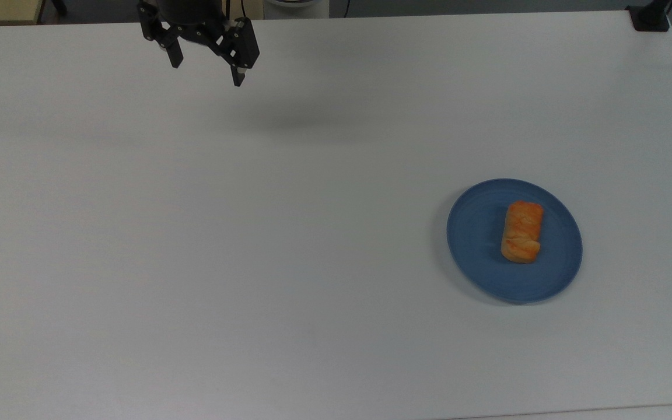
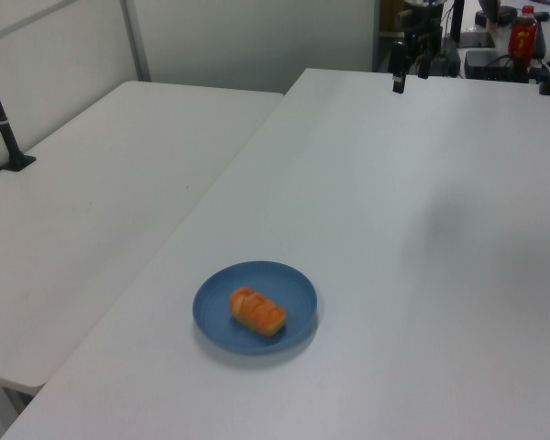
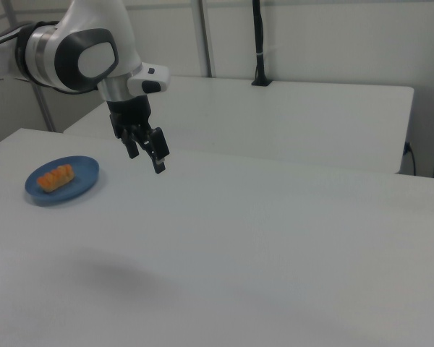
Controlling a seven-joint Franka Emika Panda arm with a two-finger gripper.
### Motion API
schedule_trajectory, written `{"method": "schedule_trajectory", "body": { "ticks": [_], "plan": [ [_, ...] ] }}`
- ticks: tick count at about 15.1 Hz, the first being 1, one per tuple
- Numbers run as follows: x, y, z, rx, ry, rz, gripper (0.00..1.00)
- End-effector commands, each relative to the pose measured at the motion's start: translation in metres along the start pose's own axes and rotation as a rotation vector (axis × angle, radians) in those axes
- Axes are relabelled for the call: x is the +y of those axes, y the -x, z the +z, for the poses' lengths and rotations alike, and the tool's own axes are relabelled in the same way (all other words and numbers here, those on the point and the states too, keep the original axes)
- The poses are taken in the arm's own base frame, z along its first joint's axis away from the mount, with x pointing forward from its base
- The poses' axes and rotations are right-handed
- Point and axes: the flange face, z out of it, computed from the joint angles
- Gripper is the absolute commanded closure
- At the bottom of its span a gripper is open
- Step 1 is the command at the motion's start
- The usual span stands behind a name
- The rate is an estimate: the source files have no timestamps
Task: Put the bread on the table
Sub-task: 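Move the open gripper over the orange bread roll on the blue plate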
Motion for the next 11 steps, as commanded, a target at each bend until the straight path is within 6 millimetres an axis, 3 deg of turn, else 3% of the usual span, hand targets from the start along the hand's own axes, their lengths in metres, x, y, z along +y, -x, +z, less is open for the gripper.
{"method": "schedule_trajectory", "body": {
  "ticks": [1, 7, 11],
  "plan": [
    [0.003, 0.003, 0.019, -0.047, 0.001, -0.014, 0.0],
    [-0.014, 0.003, 0.01, -0.025, -0.003, -0.045, 0.0],
    [-0.071, 0.009, 0.019, -0.004, -0.038, -0.115, 0.0]
  ]
}}
